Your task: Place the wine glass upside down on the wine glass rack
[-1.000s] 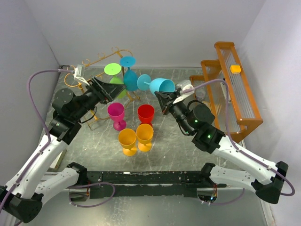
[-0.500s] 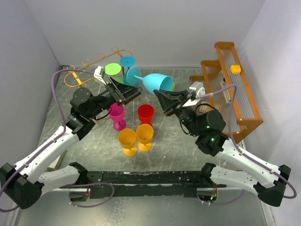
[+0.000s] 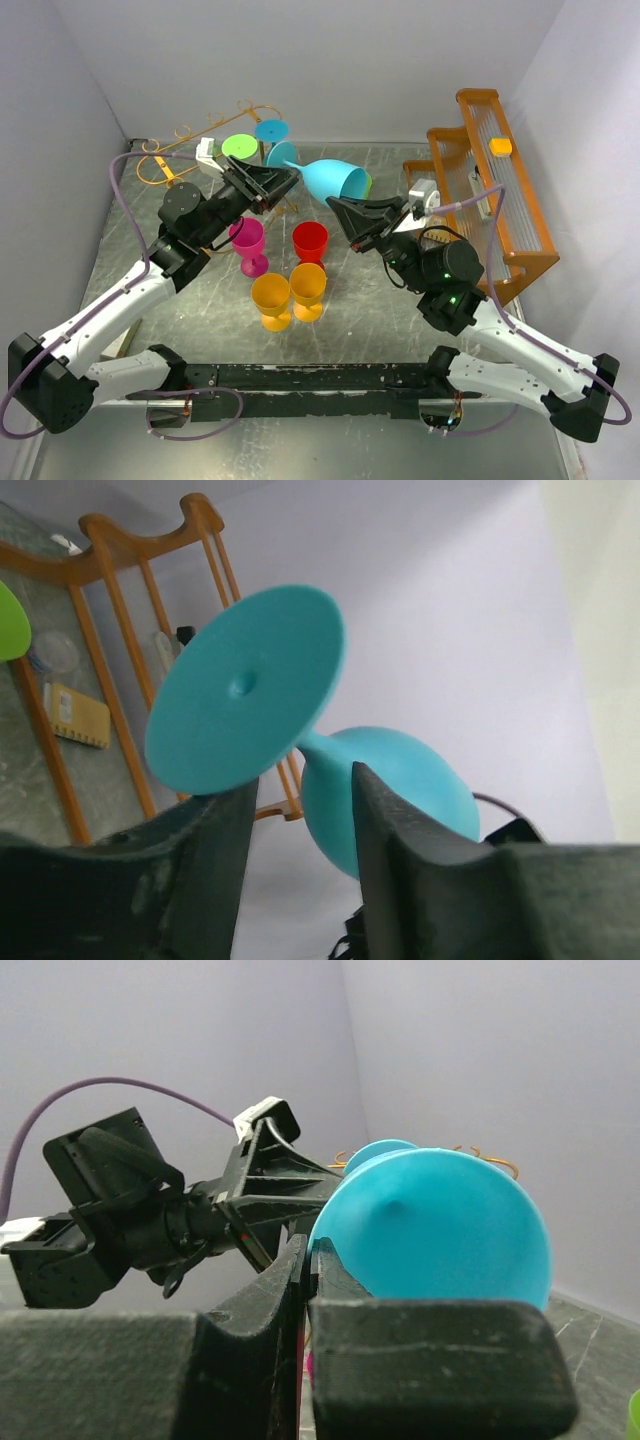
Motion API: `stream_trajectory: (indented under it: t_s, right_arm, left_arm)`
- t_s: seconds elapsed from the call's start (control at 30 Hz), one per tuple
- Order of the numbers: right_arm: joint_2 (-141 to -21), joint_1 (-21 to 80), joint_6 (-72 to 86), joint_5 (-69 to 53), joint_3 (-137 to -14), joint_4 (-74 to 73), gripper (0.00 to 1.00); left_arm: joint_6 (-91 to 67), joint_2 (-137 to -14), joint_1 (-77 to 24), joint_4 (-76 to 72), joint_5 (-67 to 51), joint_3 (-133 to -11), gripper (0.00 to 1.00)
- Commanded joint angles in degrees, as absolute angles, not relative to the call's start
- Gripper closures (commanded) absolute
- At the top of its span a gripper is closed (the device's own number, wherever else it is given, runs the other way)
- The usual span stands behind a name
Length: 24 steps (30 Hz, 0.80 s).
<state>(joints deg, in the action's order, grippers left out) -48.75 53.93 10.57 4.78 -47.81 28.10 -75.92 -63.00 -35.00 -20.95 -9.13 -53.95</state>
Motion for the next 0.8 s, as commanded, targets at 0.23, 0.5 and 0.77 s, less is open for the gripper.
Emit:
stream_trajectory:
  t_s: [0.23,0.5,0.77]
  right_arm:
    - [-48.4,53.9,13.3,-4.2,-47.3,27.2,1.00]
    - [-49.8,53.9,13.3,-9.6,-48.4,25.2,1.00]
    - [-51.1,53.8,13.4,-11.4,-49.0,24.4,1.00]
  left_arm:
    - [-79.9,-63.9,-35.3,-24.2,-2.3,-57.4,0.59]
    - [-79.9,-65.0,-35.3,-25.2,-0.4,-58.7,0.60]
    - [-79.1,-65.9,-35.3,-24.9,0.7,-58.8,0.80]
